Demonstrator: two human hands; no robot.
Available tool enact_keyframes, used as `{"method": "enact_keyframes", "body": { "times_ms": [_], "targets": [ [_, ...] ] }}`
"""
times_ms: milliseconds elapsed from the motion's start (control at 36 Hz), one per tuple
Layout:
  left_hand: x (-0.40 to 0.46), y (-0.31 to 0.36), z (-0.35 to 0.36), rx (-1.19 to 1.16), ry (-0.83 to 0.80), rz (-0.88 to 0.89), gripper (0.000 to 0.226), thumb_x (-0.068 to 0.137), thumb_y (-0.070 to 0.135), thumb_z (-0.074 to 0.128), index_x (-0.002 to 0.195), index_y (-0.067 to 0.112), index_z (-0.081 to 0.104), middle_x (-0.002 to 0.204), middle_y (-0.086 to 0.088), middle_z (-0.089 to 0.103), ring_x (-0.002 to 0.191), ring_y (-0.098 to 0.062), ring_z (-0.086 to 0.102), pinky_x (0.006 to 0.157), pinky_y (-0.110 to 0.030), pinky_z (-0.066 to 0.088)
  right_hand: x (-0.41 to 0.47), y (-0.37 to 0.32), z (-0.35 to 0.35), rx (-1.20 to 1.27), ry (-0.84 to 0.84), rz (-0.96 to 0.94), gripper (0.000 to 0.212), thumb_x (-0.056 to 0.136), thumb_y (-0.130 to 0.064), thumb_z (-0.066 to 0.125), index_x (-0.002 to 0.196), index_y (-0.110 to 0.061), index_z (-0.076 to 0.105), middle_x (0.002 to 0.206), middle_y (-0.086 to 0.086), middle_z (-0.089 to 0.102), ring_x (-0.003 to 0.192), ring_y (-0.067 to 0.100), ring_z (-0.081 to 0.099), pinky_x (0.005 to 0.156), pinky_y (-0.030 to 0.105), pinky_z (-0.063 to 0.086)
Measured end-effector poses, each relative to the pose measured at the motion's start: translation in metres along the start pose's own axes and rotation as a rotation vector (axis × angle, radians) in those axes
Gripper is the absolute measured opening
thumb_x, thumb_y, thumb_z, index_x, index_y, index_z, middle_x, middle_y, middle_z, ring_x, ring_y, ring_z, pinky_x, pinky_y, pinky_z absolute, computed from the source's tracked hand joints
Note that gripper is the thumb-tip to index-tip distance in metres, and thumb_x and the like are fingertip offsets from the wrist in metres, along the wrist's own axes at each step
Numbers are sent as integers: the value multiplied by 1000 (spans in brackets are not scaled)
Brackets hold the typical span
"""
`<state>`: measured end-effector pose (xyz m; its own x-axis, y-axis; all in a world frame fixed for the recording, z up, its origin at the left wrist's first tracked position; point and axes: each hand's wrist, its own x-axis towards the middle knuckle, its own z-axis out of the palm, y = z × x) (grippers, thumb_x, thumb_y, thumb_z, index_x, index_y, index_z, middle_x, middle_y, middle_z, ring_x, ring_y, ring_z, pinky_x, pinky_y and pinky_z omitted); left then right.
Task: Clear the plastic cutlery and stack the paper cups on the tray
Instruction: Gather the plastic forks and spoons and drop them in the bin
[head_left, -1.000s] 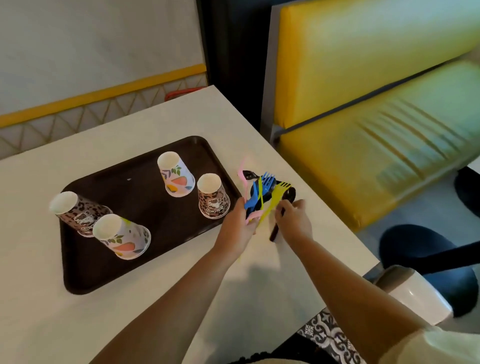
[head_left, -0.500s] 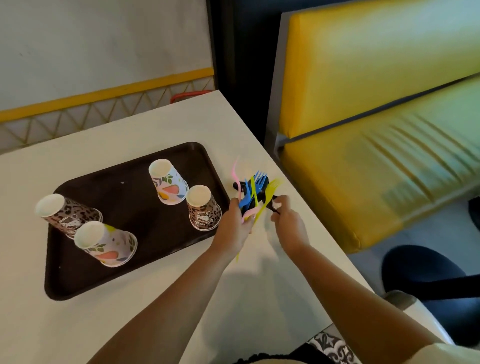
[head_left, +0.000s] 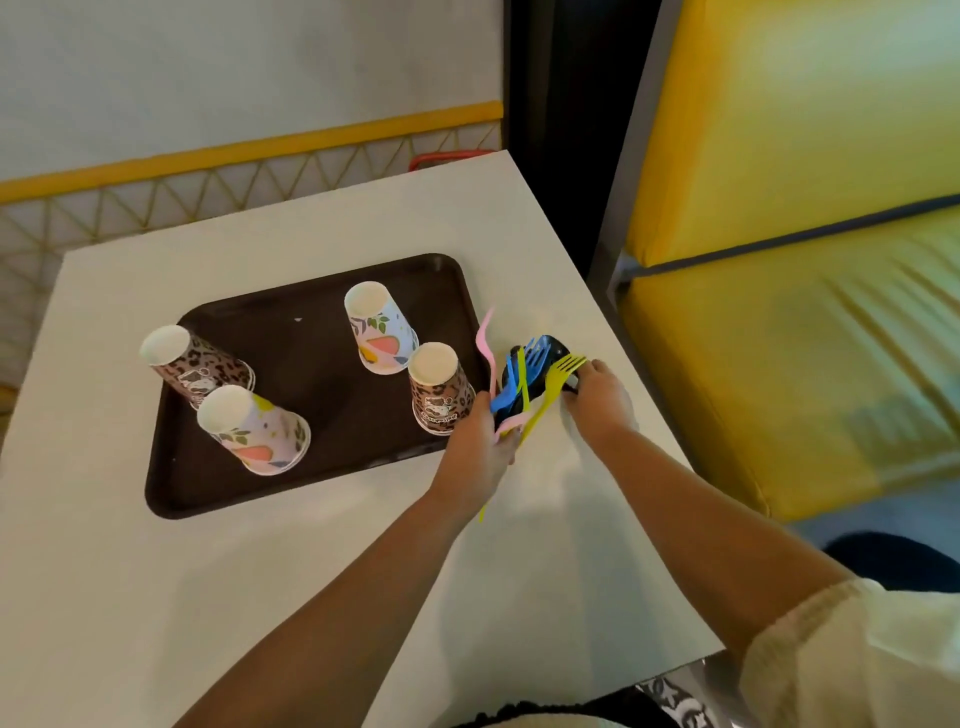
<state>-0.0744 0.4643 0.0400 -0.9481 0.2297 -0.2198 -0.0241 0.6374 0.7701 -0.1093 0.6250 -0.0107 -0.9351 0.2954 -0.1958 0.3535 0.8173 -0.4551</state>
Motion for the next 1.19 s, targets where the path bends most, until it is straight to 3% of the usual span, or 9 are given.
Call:
{"method": "enact_keyframes", "body": {
  "times_ms": [333, 500, 611, 694, 778, 833, 917, 1028, 1194],
  "targets": [
    [-12, 2, 14, -114, 16, 20, 33, 92, 11, 55, 124, 5, 48, 82, 2, 55, 59, -4, 52, 52, -9, 41, -38, 9, 5, 73, -105, 118, 27, 93, -19, 45, 110, 1, 52, 117, 19, 54, 110, 35, 51, 86, 35, 40],
    [-27, 8, 21, -161, -82, 80, 32, 92, 11, 54, 123, 6, 48, 99, -14, 64, 62, -14, 55, 59, -22, 44, -87, 5, -6, 825, -4, 405, 17, 98, -14, 36, 88, -11, 49, 74, 7, 50, 58, 17, 45, 55, 29, 40],
    [-38, 19, 29, -161, -160, 128, 31, 92, 15, 56, 121, 6, 48, 106, -14, 65, 72, -22, 61, 70, -30, 48, -125, 1, -20, 1251, 47, 481, 23, 98, -11, 32, 84, -19, 48, 67, 0, 39, 50, 11, 35, 50, 24, 42],
    [-47, 30, 41, -164, -223, 188, 30, 93, 17, 57, 120, 6, 48, 106, -14, 65, 73, -22, 62, 70, -30, 51, -147, 6, -28, 1403, 127, 483, 20, 99, -29, 38, 87, -20, 51, 69, -2, 38, 46, 8, 31, 48, 23, 34],
    [-61, 42, 58, -176, -294, 268, 31, 93, 15, 56, 122, 4, 48, 105, 0, 58, 76, -10, 55, 59, -11, 42, -169, 21, -33, 1508, 204, 463, 36, 96, -49, 39, 103, -19, 58, 75, -3, 48, 52, 7, 32, 53, 23, 32],
    [-72, 51, 72, -168, -349, 289, 36, 94, 18, 56, 126, 5, 47, 104, 6, 50, 89, -8, 50, 67, -10, 37, -183, 33, -35, 1526, 274, 462, 41, 94, -51, 42, 117, -21, 57, 81, -2, 54, 59, 8, 40, 58, 24, 36],
    [-91, 66, 97, -164, -454, 306, 36, 94, 19, 55, 127, 10, 46, 106, 4, 57, 95, -15, 61, 72, -17, 44, -207, 55, -39, 1456, 413, 490, 37, 91, -47, 51, 119, -24, 55, 105, 5, 65, 86, 21, 56, 70, 33, 43],
    [-120, 86, 133, -144, -607, 371, 35, 94, 23, 55, 128, 16, 48, 113, -4, 65, 98, -18, 64, 78, -28, 51, -240, 89, -52, 1537, 599, 521, 31, 97, -37, 46, 122, -19, 52, 105, 7, 66, 89, 23, 60, 74, 34, 50],
    [-162, 108, 189, -141, -776, 451, 37, 93, 17, 56, 130, 19, 49, 103, 9, 58, 91, -3, 56, 66, -1, 42, -289, 144, -59, 1578, 778, 590, 27, 100, -30, 39, 121, -20, 53, 111, 6, 67, 105, 22, 62, 93, 39, 48]
  ]
}}
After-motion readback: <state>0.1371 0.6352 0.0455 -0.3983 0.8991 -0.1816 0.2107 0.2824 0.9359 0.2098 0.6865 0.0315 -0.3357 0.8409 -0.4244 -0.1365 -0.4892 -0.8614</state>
